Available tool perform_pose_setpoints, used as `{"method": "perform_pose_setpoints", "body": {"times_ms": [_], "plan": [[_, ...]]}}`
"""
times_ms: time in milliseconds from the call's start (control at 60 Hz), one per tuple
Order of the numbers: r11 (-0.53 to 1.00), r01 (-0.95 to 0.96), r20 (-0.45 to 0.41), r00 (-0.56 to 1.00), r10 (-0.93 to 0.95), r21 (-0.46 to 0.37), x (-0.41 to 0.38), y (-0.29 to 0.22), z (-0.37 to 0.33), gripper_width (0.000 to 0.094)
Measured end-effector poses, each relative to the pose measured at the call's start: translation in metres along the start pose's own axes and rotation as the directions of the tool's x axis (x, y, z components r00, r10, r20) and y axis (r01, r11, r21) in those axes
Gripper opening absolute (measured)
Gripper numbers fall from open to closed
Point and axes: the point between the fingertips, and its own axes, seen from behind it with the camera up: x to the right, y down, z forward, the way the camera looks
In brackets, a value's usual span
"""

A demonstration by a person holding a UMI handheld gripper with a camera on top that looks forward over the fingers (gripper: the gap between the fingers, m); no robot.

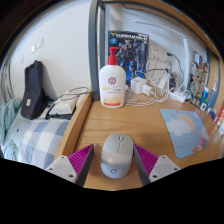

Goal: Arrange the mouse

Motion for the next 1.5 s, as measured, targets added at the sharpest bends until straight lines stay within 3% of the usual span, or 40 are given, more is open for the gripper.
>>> {"method": "perform_pose_setpoints", "body": {"times_ms": [133, 200, 300, 450, 650, 750, 850, 1017, 1117, 1267, 1500], "plan": [[1.0, -0.008, -0.011, 1.0, 0.008, 0.001, -0.013, -0.01, 0.015, 0.0661], [1.0, -0.01, -0.008, 1.0, 0.01, -0.001, -0.014, -0.012, 0.018, 0.0536], [1.0, 0.004, 0.003, 1.0, -0.004, -0.015, -0.016, -0.013, 0.02, 0.0497], [0.999, 0.037, 0.037, 0.999, -0.036, -0.015, -0.015, -0.012, 0.022, 0.0335], [0.993, 0.092, 0.079, 0.993, -0.087, -0.068, -0.011, -0.016, 0.002, 0.0313], [0.996, 0.092, 0.104, 0.99, -0.091, -0.005, -0.002, -0.065, -0.024, 0.0314], [0.988, 0.105, 0.099, 0.988, -0.116, 0.115, 0.028, -0.155, -0.066, 0.0313], [0.945, 0.11, 0.013, 0.993, -0.119, 0.309, 0.133, -0.293, -0.149, 0.0313], [0.923, 0.111, -0.048, 0.994, -0.1, 0.368, 0.209, -0.327, -0.18, 0.0314], [0.942, 0.086, -0.096, 0.994, -0.058, 0.326, 0.31, -0.302, -0.15, 0.0312], [0.996, 0.03, -0.084, 0.996, -0.023, 0.082, 0.378, -0.168, -0.038, 0.0313]]}}
